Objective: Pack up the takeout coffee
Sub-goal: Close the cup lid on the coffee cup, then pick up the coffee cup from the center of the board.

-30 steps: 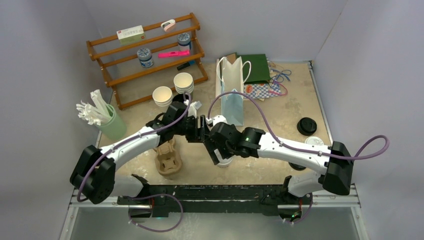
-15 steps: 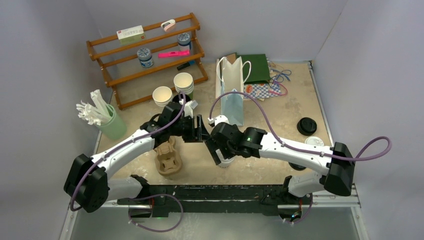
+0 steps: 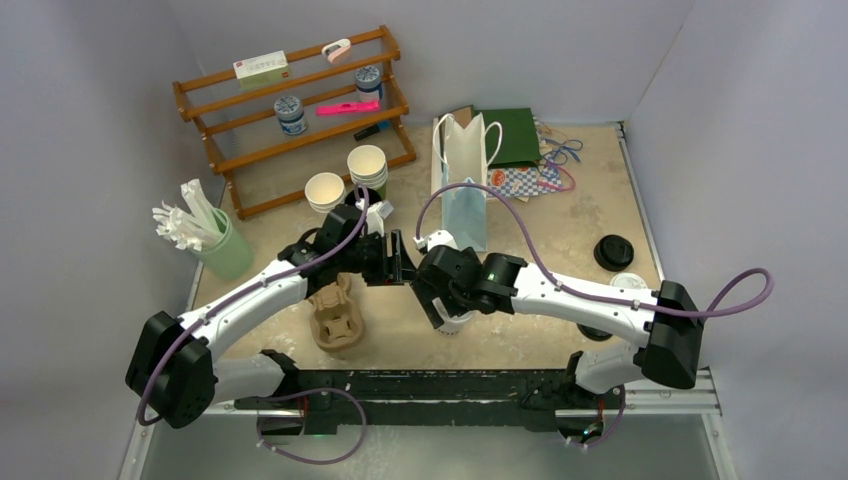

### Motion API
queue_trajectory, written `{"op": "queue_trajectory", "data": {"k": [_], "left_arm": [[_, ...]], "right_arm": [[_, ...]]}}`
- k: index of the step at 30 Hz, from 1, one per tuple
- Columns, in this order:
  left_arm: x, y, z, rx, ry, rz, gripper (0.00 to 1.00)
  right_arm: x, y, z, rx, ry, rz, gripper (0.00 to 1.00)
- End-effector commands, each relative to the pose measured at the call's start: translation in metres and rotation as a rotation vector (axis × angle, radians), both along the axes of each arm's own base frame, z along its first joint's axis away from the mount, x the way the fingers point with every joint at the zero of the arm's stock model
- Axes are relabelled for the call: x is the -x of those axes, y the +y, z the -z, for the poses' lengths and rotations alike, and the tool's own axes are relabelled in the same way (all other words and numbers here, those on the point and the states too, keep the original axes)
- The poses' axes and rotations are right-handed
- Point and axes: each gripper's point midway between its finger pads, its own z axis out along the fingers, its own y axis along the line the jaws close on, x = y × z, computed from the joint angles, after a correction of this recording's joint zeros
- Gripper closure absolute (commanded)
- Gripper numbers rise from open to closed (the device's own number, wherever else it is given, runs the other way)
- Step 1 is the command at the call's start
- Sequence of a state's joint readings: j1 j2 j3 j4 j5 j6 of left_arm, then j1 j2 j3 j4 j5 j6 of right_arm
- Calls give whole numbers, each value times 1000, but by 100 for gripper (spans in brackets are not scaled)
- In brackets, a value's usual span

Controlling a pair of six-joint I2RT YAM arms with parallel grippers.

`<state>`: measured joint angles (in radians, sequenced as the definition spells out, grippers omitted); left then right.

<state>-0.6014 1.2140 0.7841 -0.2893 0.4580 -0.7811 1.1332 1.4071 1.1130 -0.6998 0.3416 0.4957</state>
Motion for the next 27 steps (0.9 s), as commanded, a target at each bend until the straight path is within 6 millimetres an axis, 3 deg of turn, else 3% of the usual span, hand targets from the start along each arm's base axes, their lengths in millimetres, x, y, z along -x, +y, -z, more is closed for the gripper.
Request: {"op": "queue_trajectory", "data": {"k": [1,8,12,27], "left_arm": [[-9,-1,-21,34,-46,-25,43],[-13,-4,-21,36,-48,-25,43],[-13,-5,-20,36,-44,-23,43],[-10,-4,-10,32,-21,-21,43]], "right_arm": [[5,8,-18,-52,10,-31,1],[4,12,-33,-75,-3,-55,1],[12,10,-24,-67,36,-71,1],[9,3,2,28,45,-81,1]]}}
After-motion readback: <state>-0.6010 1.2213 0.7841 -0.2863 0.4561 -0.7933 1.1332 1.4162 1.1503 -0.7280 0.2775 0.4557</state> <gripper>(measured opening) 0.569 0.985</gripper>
